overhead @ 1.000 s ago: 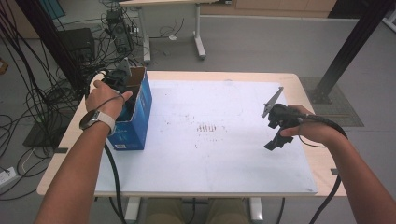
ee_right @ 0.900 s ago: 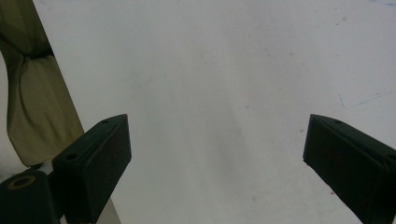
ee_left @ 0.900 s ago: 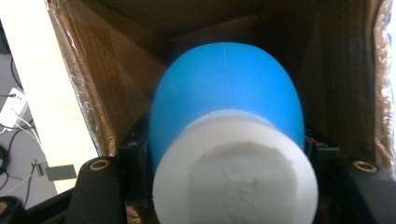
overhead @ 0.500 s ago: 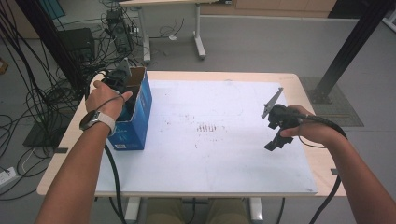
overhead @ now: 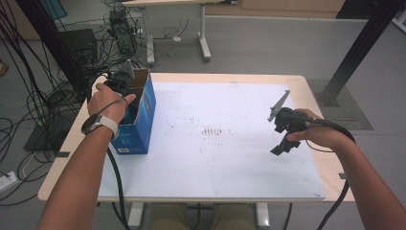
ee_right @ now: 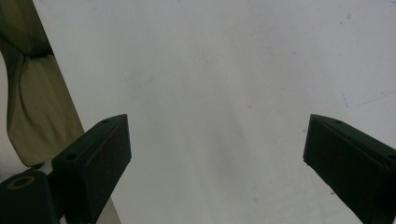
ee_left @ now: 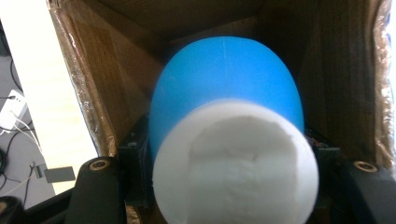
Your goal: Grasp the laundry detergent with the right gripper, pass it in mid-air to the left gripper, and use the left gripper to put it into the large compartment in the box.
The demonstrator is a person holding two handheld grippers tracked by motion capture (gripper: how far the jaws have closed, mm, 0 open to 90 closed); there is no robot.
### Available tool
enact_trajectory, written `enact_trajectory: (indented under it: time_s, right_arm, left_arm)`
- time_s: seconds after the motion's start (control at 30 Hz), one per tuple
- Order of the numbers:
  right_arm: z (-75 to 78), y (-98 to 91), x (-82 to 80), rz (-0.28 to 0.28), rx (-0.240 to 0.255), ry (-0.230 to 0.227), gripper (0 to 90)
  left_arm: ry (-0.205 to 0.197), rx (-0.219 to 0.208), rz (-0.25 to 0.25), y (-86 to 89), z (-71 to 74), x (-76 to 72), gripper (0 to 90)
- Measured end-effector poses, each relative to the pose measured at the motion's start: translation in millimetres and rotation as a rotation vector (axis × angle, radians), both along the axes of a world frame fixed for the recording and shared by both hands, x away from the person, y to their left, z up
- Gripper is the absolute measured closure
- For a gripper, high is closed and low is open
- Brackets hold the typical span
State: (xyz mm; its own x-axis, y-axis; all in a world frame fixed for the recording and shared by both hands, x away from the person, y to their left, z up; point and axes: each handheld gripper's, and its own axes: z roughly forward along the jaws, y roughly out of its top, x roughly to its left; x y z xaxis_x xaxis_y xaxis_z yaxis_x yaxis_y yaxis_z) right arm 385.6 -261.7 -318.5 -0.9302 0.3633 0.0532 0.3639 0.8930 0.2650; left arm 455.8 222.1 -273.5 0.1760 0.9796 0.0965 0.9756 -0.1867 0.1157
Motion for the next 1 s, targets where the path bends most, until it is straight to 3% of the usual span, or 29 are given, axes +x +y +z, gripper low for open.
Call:
enact_trajectory:
  time_s: [1.0]
  right_arm:
    - [-1.1,-0.7,-1.6,-0.002,0.005,0.002,7.5]
  left_arm:
    - [-0.013,-0.008,-0.003,1.4,-0.4,-0.9,35.9]
